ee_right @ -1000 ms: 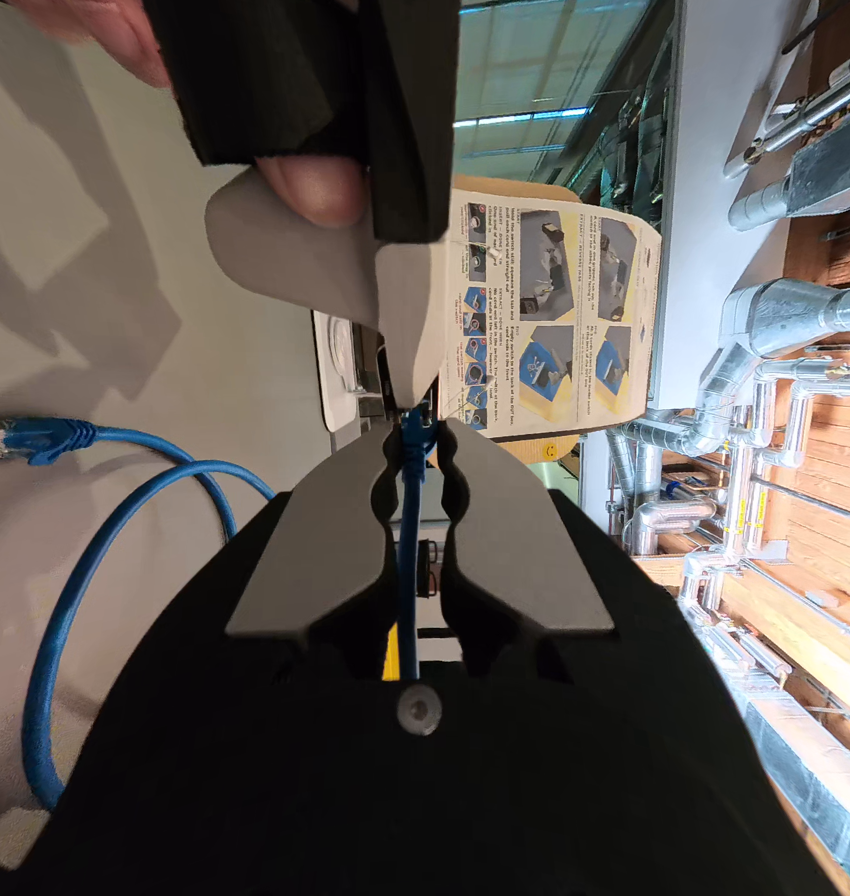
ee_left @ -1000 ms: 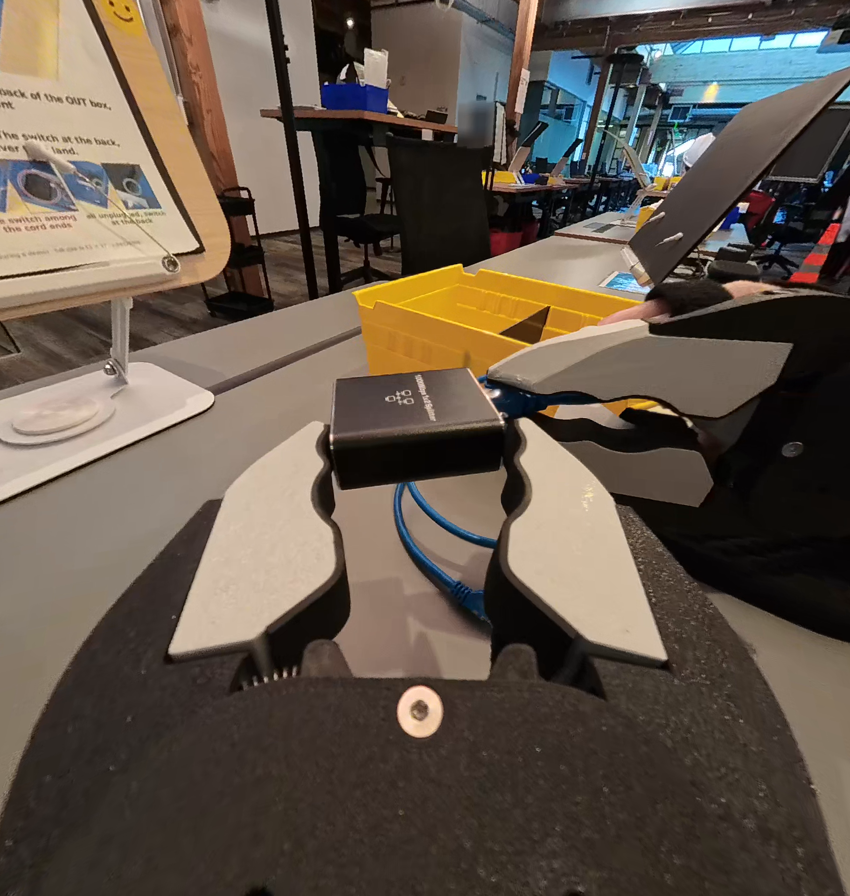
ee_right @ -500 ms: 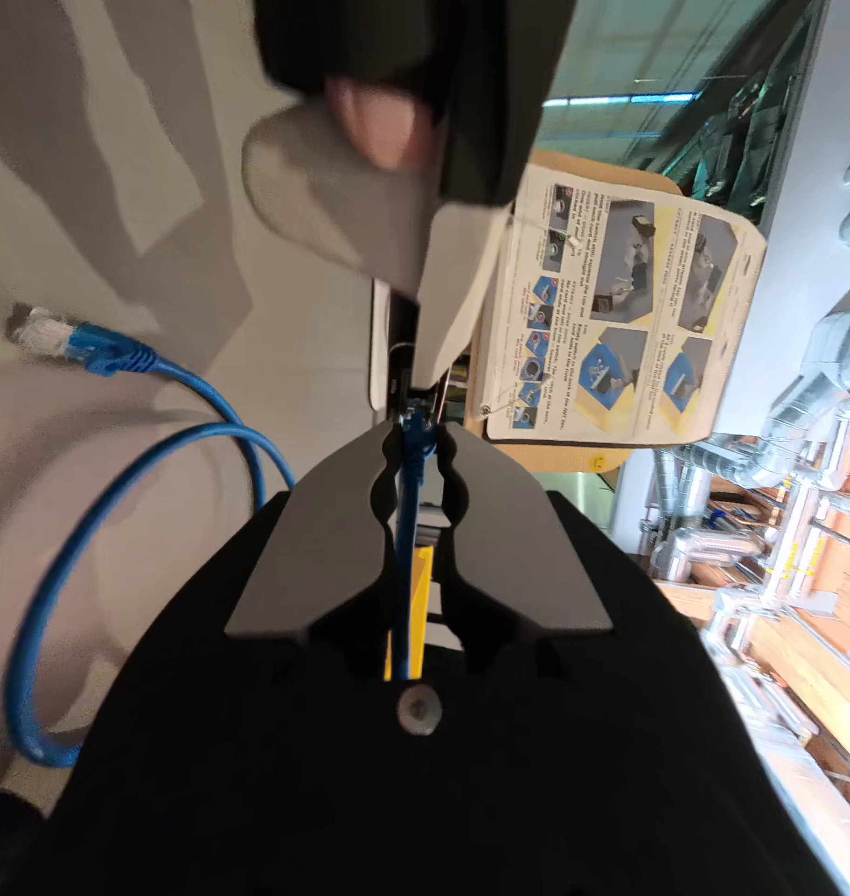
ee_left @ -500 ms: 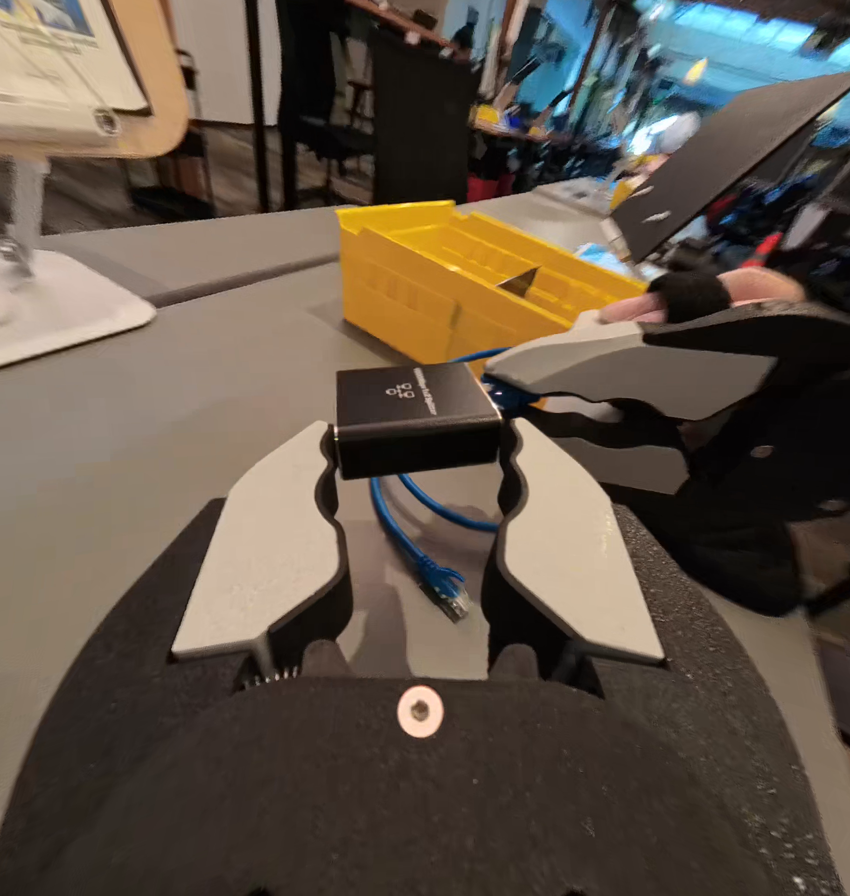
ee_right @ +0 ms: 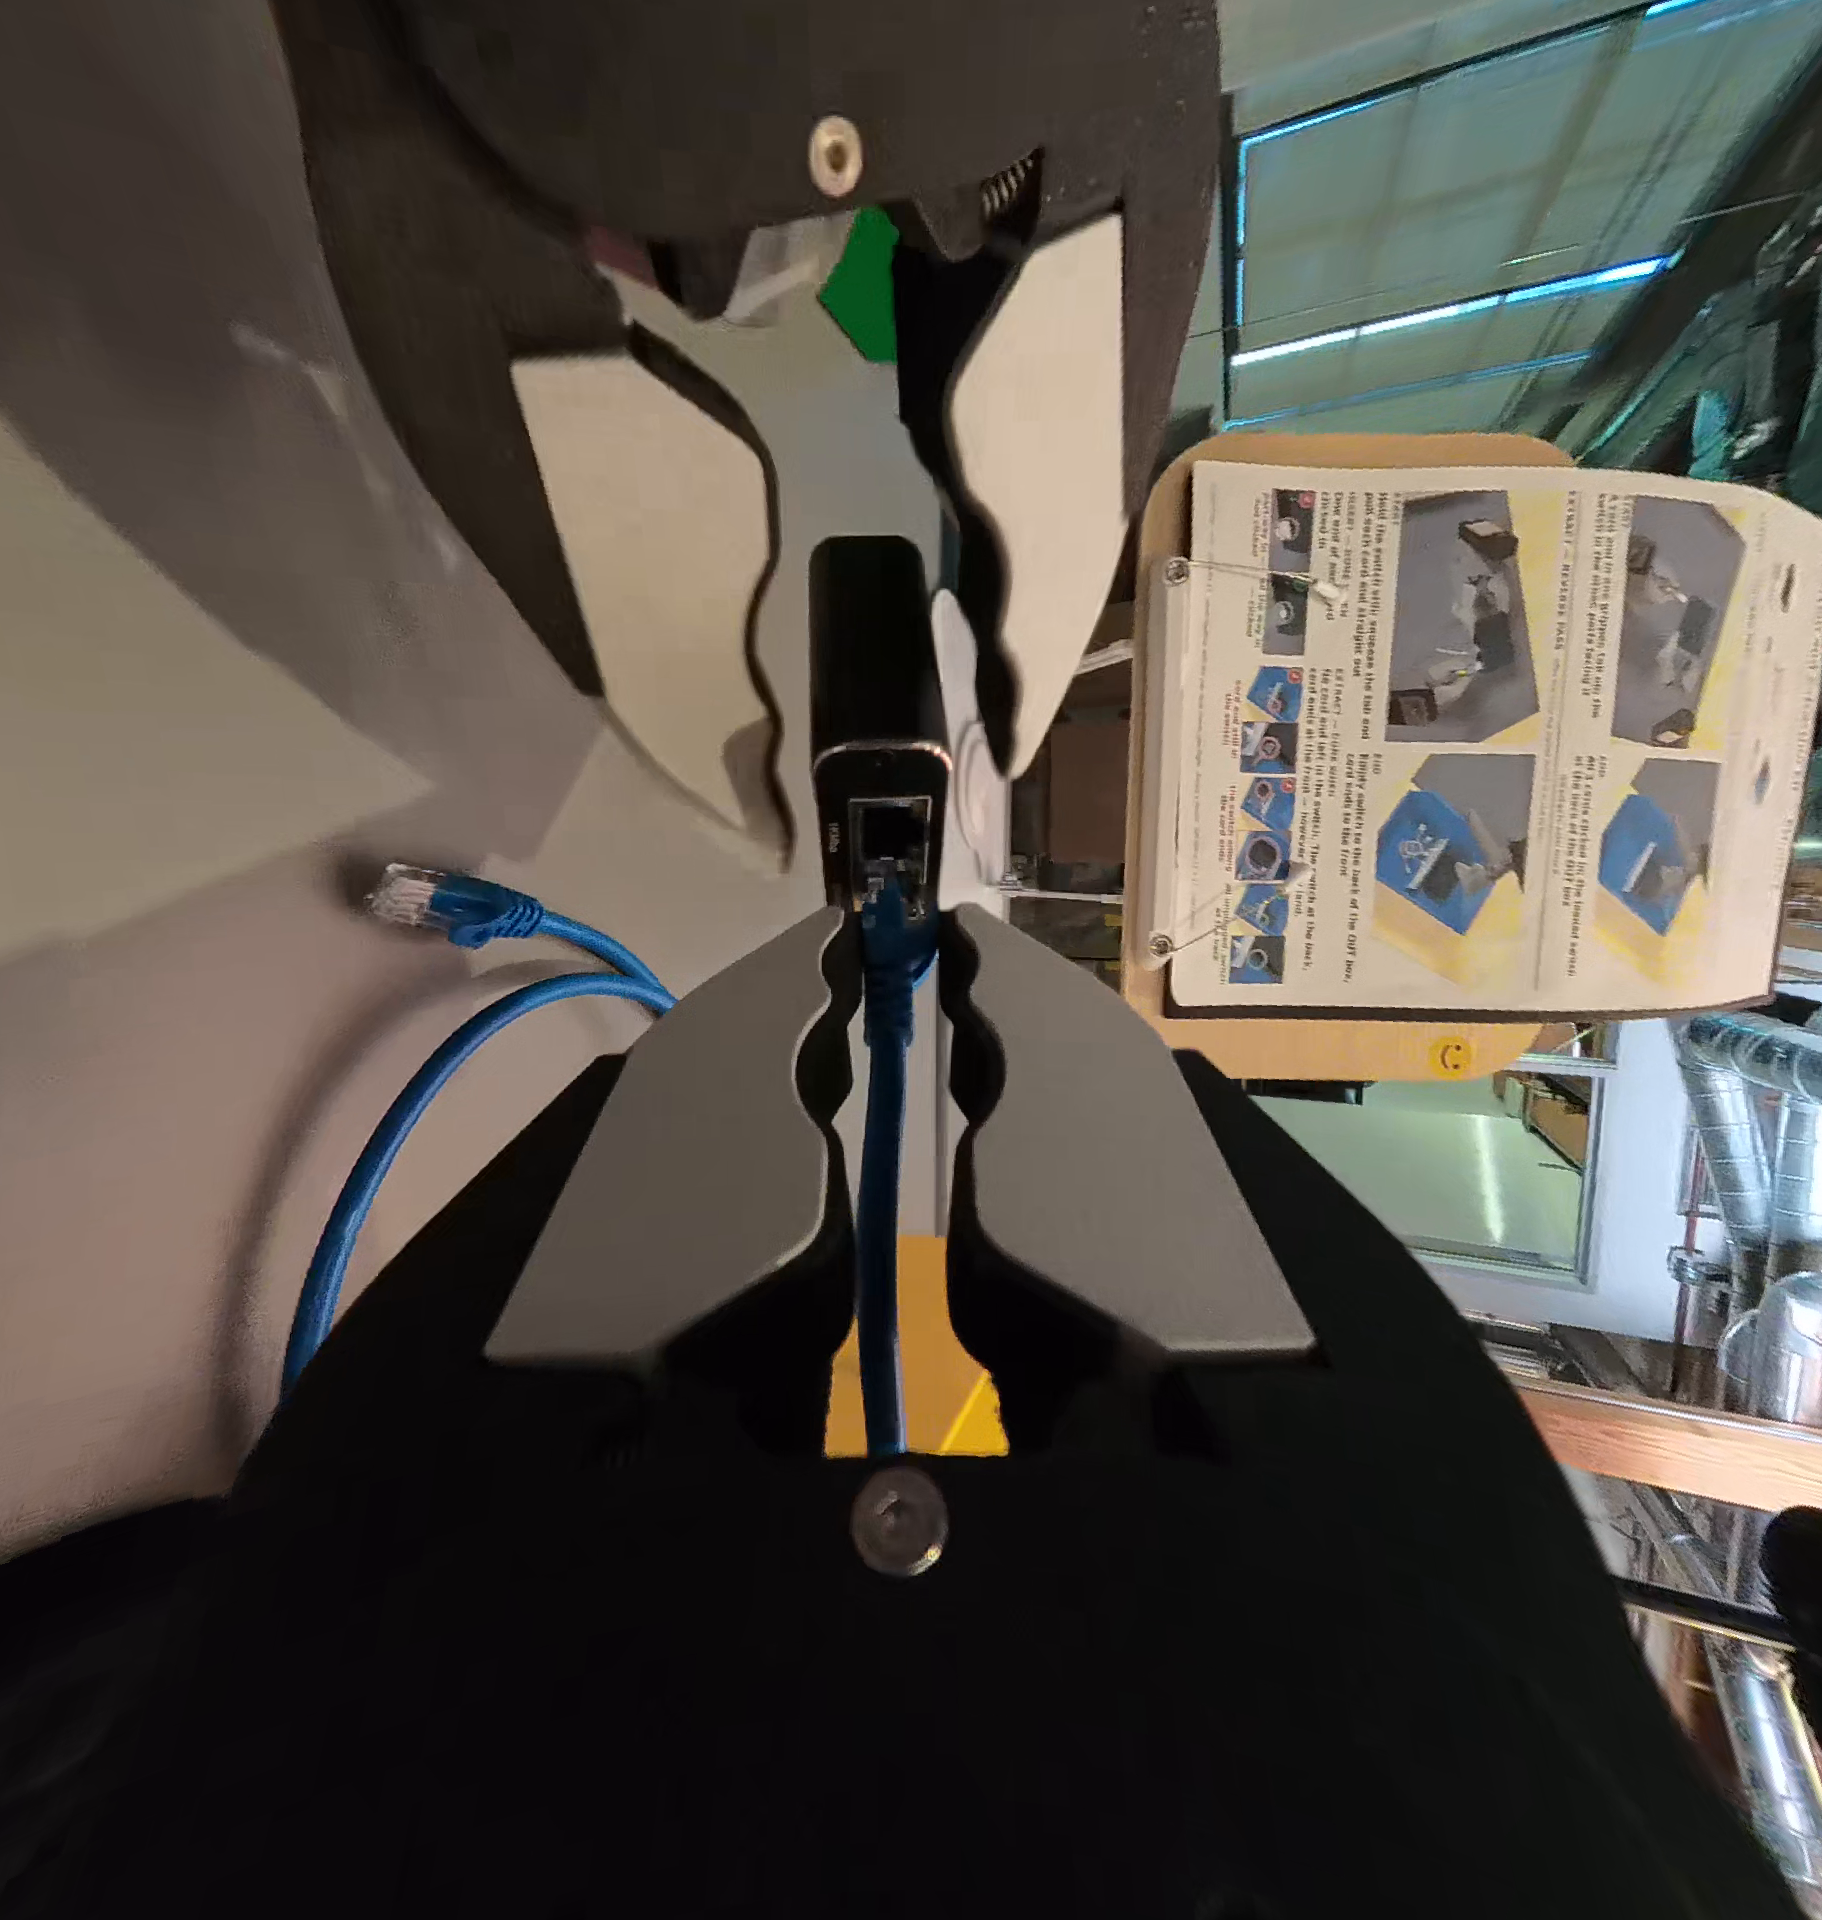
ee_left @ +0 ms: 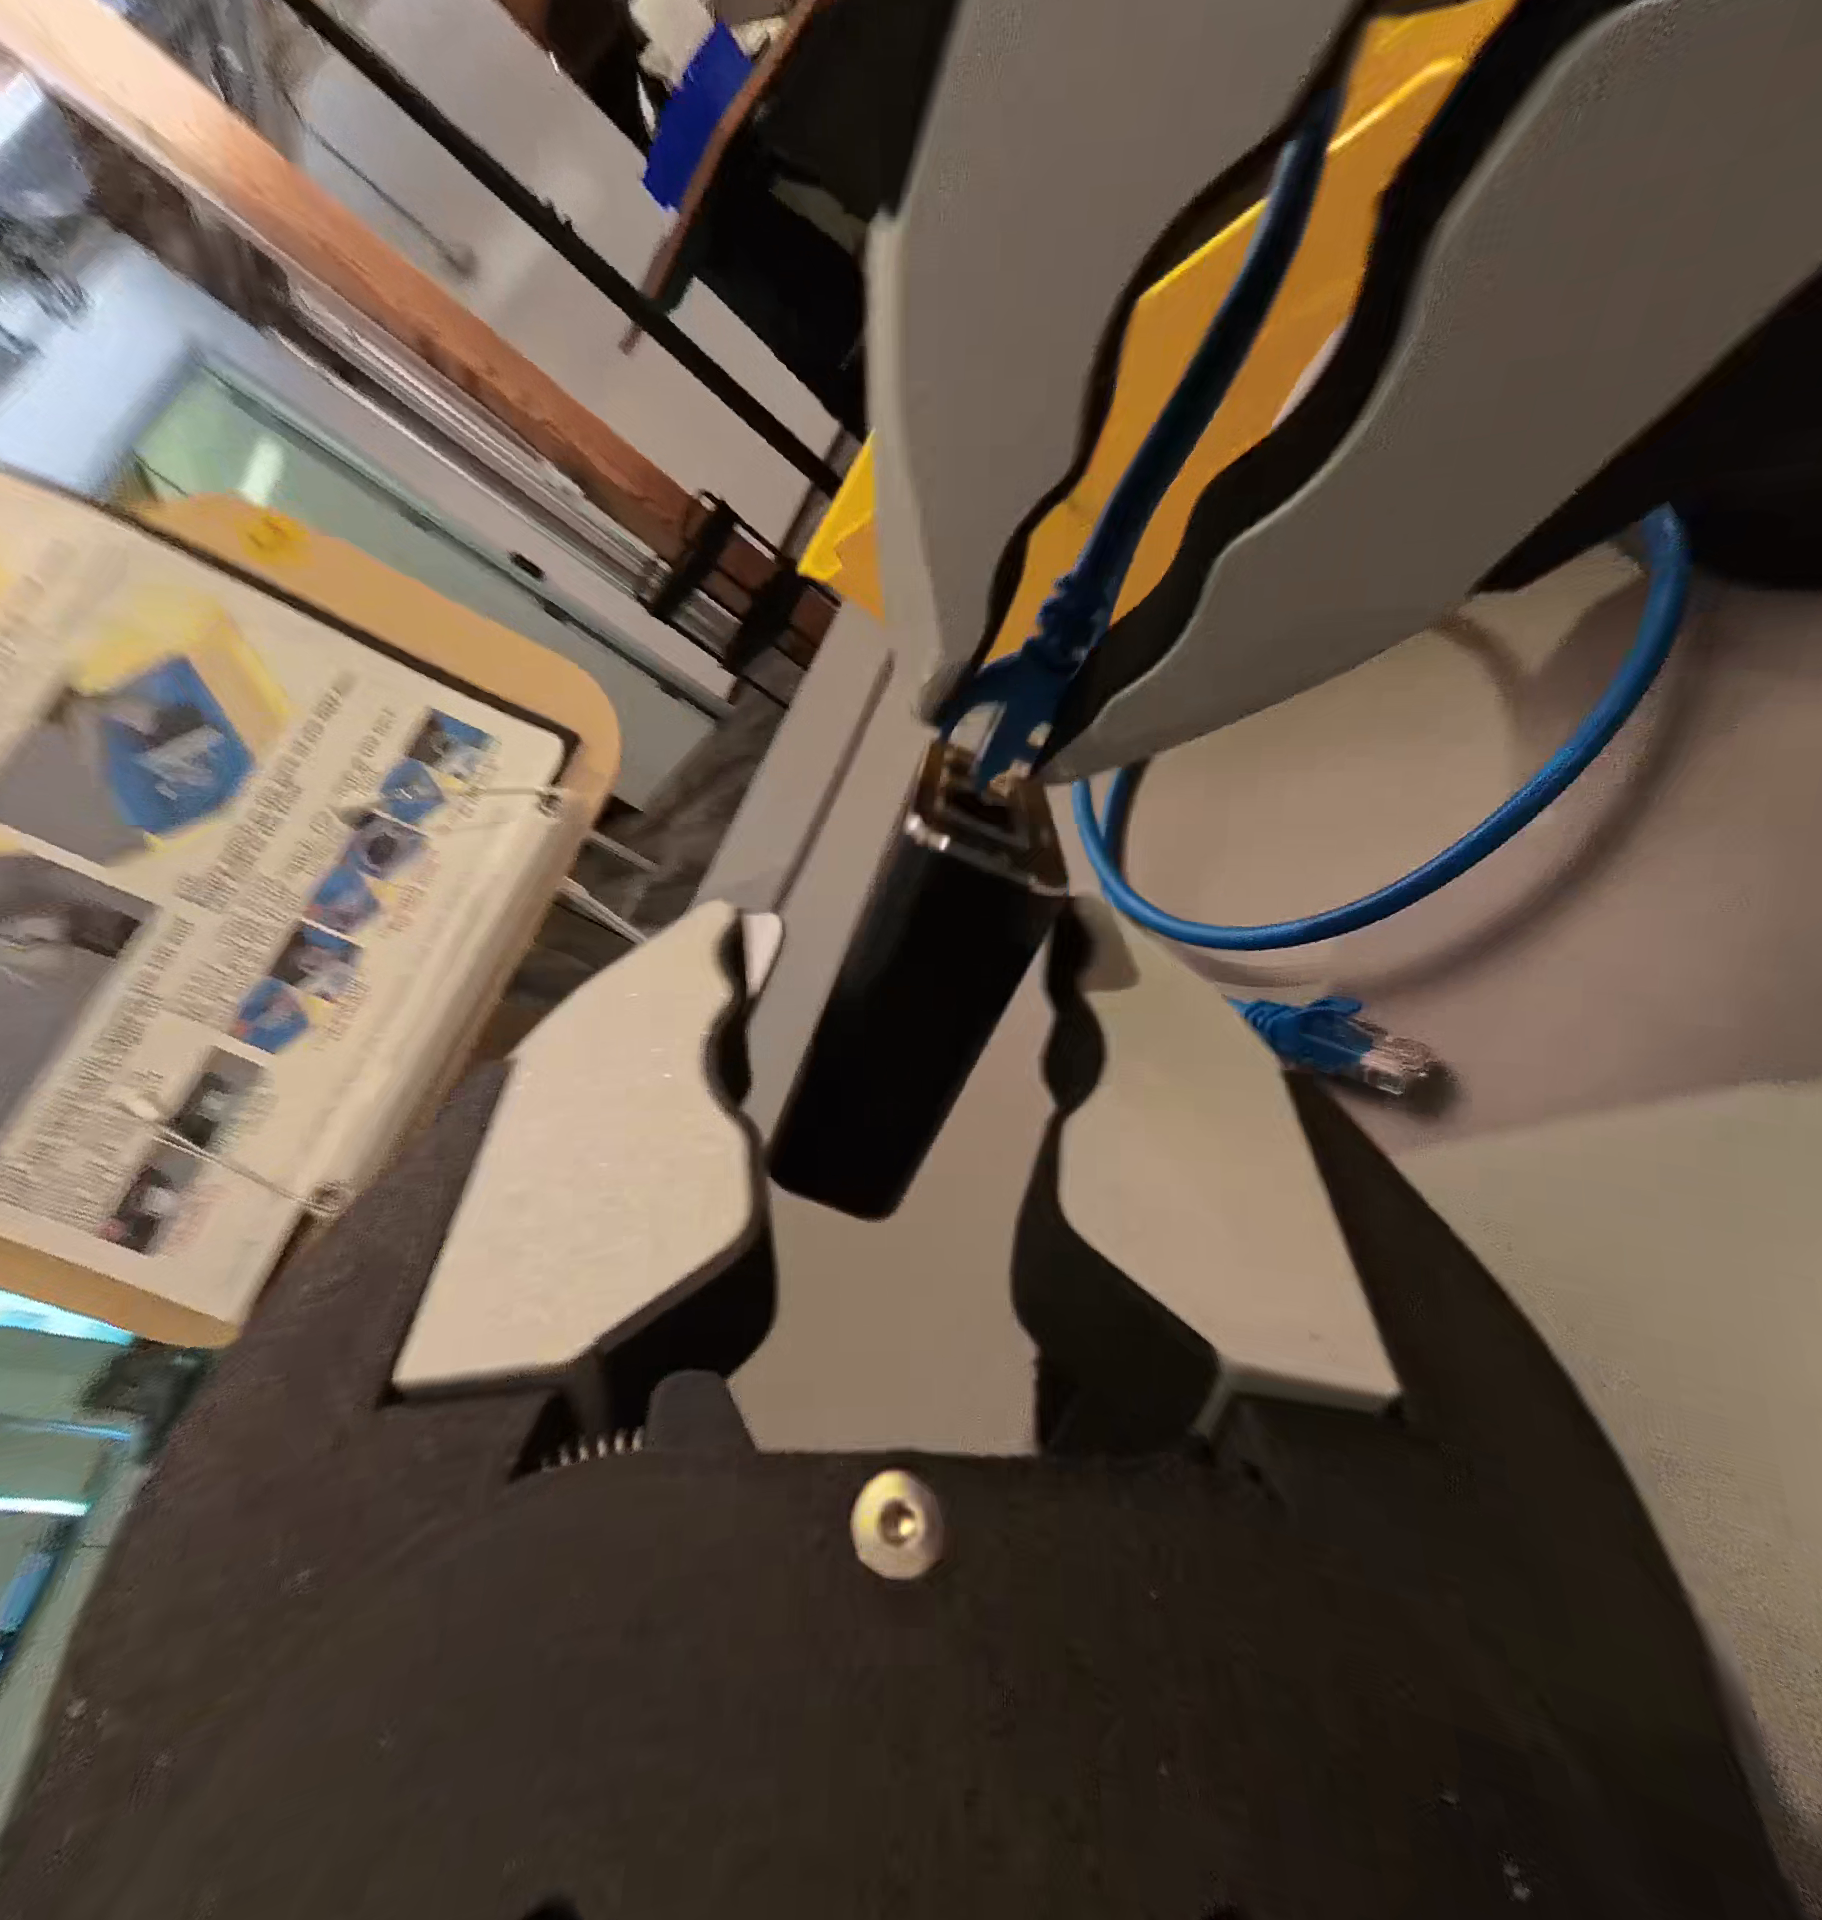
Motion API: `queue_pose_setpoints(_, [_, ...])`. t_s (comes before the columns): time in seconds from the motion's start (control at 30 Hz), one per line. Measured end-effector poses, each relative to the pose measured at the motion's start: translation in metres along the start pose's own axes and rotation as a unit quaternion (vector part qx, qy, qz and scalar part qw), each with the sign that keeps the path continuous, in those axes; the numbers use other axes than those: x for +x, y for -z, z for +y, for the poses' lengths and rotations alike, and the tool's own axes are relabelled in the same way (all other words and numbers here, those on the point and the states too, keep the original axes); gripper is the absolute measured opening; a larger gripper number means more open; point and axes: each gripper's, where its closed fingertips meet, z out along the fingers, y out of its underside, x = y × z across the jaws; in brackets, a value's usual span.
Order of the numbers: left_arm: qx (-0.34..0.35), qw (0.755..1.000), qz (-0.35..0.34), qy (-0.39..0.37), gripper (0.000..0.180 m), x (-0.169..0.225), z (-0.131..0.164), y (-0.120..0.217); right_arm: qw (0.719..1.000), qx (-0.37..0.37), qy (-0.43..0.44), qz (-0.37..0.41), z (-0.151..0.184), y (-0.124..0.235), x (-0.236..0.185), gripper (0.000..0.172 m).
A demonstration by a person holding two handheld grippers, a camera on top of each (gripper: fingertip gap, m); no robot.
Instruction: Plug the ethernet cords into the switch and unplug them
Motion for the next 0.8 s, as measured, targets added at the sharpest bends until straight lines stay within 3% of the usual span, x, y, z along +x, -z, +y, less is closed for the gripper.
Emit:
queue_pose_setpoints(0.1, [-0.005, 0.995, -0.035, -0.093, 0.029, -0.001, -0.002, 0.003, 1.0, 0.0, 0.012, 0.005, -0.006, 0.0, 0.001, 0.014])
queue_pose_setpoints(0.23, [-0.047, 0.986, -0.073, -0.141, 0.04, -0.009, 0.008, -0.002, 1.0, 0.016, -0.016, -0.017, -0.021, 0.0, -0.001, 0.014])
queue_pose_setpoints(0.33, [-0.045, 0.988, -0.06, -0.132, 0.027, -0.009, 0.008, -0.001, 1.0, 0.026, -0.012, -0.014, -0.024, 0.001, 0.003, 0.019])
queue_pose_setpoints(0.47, [-0.043, 0.985, -0.077, -0.147, 0.027, -0.014, 0.003, 0.004, 0.992, 0.076, -0.08, -0.067, -0.037, 0.009, 0.004, 0.025])
queue_pose_setpoints(0.57, [-0.044, 0.987, -0.084, -0.133, 0.027, -0.019, 0.004, 0.005, 0.987, 0.094, -0.119, -0.062, -0.036, 0.018, 0.02, 0.028])
queue_pose_setpoints(0.7, [-0.053, 0.991, -0.083, -0.091, 0.027, -0.028, 0.013, 0.008, 0.964, 0.176, -0.191, -0.048, -0.043, 0.042, 0.051, 0.036])
queue_pose_setpoints(0.8, [-0.056, 0.991, -0.087, -0.082, 0.027, -0.033, 0.016, 0.009, 0.949, 0.243, -0.198, -0.021, -0.046, 0.066, 0.074, 0.031])
